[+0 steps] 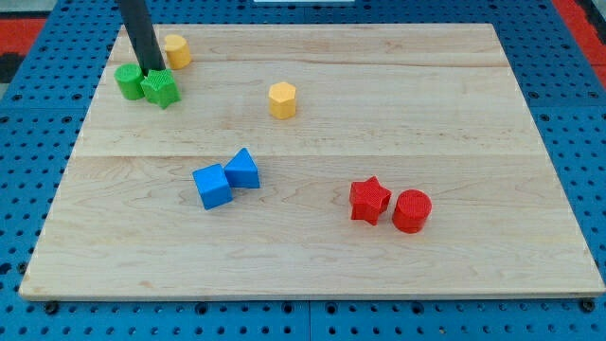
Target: Move the red circle to the top center
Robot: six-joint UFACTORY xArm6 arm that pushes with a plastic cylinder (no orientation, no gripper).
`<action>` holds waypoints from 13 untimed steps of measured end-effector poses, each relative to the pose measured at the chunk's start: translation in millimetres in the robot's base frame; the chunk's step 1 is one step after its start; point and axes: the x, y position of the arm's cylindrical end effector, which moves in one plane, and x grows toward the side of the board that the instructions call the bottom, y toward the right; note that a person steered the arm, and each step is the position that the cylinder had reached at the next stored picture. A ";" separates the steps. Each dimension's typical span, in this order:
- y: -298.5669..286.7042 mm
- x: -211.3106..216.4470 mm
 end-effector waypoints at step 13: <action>239.4 -31.3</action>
